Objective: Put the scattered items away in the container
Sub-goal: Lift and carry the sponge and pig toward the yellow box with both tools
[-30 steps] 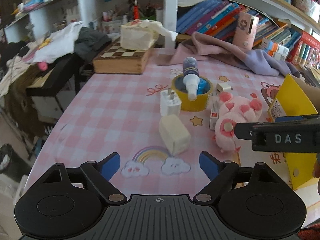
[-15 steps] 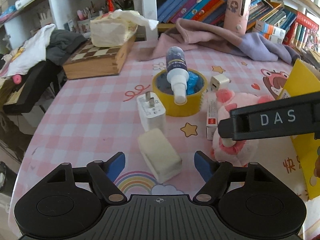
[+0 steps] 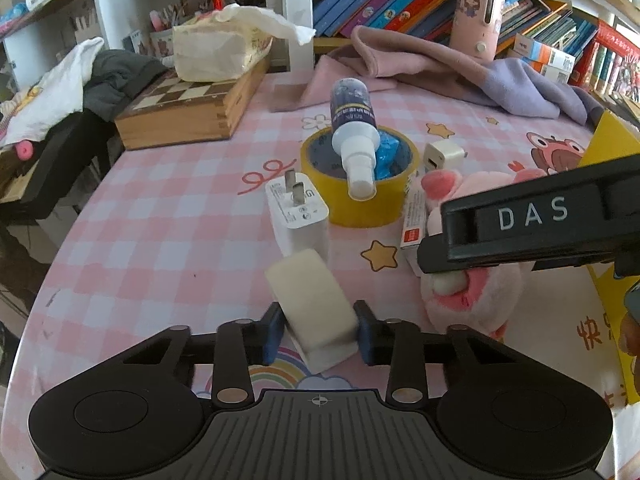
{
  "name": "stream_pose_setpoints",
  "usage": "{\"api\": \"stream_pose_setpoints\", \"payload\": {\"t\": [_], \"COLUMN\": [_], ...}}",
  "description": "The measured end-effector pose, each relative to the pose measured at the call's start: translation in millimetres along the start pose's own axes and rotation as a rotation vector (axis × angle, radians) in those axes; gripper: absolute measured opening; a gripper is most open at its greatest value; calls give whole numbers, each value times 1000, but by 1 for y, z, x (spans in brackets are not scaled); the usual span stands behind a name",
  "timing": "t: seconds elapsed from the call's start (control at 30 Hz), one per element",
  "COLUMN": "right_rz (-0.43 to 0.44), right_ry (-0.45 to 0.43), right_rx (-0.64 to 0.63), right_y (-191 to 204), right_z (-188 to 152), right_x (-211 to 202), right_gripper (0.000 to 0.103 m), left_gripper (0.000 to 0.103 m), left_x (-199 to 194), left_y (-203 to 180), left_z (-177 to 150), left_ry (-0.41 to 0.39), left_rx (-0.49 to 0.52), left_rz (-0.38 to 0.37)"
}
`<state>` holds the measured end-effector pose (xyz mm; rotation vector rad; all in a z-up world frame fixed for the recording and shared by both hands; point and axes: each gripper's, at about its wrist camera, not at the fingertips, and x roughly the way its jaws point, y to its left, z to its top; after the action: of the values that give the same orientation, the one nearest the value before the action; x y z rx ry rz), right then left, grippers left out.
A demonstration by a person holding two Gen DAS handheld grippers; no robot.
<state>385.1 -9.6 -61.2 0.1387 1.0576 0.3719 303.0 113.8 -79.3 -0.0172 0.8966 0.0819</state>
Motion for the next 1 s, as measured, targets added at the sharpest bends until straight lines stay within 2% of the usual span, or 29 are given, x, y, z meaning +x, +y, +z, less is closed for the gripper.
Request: {"api": "stream_pose_setpoints", "payload": {"t": [0.1, 0.23, 1.0], "right_rz": [1, 1, 86], "right_ry": [-22, -40, -161], "right_rx": [-19, -19, -122], "right_y": [1, 0, 17], "right_z": [-2, -6, -64], "right_x": [-7, -17, -109], "right_gripper": [69, 67, 67], "left_gripper": [27, 26, 25], "left_x": [-6, -18, -128], "left_y": [3, 4, 11], "left_z": [-2, -5, -42], "left_ry": [-4, -25, -164], "left_rx": [-16, -26, -86], "left_rz": [-11, -24, -116]}}
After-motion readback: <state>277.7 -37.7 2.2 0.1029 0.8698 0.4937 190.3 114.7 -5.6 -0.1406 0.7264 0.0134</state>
